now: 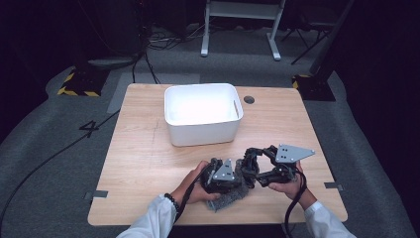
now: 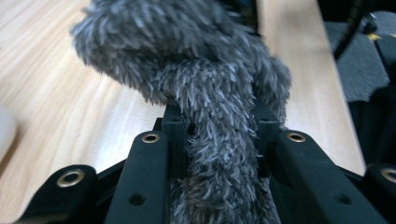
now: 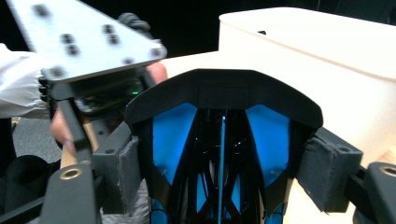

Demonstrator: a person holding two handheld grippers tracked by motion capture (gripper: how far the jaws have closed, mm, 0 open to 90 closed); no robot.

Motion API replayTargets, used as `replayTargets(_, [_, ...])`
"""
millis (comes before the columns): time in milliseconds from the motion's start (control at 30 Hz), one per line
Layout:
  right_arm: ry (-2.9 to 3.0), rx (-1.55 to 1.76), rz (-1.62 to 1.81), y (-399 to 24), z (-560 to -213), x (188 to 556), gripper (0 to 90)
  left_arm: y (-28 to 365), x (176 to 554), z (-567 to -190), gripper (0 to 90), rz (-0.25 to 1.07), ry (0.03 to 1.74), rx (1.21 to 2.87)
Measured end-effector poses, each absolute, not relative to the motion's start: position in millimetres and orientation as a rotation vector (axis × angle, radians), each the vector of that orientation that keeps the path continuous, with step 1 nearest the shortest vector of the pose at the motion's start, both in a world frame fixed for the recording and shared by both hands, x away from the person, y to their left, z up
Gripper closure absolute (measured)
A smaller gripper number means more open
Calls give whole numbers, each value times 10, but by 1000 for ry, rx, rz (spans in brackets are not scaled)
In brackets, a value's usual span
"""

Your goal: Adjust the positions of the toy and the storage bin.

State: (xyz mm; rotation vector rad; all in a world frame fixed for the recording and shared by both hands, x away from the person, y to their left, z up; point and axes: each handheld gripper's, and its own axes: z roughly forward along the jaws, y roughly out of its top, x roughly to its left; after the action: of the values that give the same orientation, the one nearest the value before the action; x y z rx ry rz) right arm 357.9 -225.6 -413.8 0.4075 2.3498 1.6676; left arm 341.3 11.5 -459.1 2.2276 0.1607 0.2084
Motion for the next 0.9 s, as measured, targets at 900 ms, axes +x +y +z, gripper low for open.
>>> replayTargets(900, [2373,397,1676,-2165,-4191,3517,253,307,3626,-4299,676,409,329,2060])
